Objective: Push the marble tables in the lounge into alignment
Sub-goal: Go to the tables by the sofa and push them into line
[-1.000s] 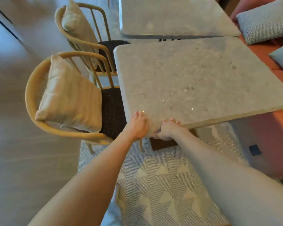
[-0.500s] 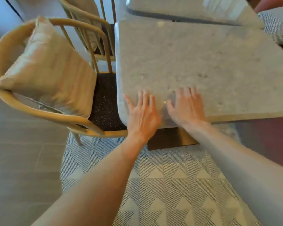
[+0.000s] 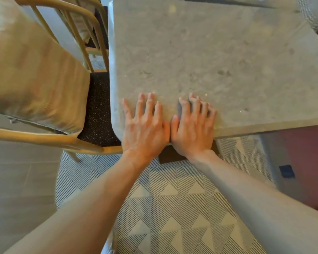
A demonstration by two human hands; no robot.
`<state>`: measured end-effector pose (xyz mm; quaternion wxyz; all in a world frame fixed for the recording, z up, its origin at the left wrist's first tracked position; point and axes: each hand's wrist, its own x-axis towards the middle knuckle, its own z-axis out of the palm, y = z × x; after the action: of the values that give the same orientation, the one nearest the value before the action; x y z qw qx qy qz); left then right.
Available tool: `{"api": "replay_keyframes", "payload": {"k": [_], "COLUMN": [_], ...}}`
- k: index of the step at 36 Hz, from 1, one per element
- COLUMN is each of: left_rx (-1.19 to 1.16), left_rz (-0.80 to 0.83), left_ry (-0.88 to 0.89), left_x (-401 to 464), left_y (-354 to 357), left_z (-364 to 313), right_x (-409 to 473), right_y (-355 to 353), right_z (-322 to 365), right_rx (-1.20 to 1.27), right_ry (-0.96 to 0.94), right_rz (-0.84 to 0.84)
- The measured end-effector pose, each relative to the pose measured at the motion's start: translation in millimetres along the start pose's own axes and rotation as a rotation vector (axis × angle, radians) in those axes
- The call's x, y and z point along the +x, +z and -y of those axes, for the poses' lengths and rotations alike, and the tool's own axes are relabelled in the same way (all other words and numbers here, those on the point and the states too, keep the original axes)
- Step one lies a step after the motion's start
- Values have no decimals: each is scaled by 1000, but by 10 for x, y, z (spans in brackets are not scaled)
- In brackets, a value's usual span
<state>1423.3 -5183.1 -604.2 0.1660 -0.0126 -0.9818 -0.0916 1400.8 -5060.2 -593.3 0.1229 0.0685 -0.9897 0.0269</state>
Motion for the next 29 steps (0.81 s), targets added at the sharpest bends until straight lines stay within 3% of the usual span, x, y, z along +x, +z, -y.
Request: {"api": "replay_keyframes", "payload": {"k": [29], "left_rx": [-10], "left_rz": [23], "left_ry": [39], "left_x": [286], "left_y": [21], "left_z": [258], "right_x": [258], "right_y": [93], "right_z": [189], "right_rx": [40], "right_ry": [29], "right_rz": [-10]}}
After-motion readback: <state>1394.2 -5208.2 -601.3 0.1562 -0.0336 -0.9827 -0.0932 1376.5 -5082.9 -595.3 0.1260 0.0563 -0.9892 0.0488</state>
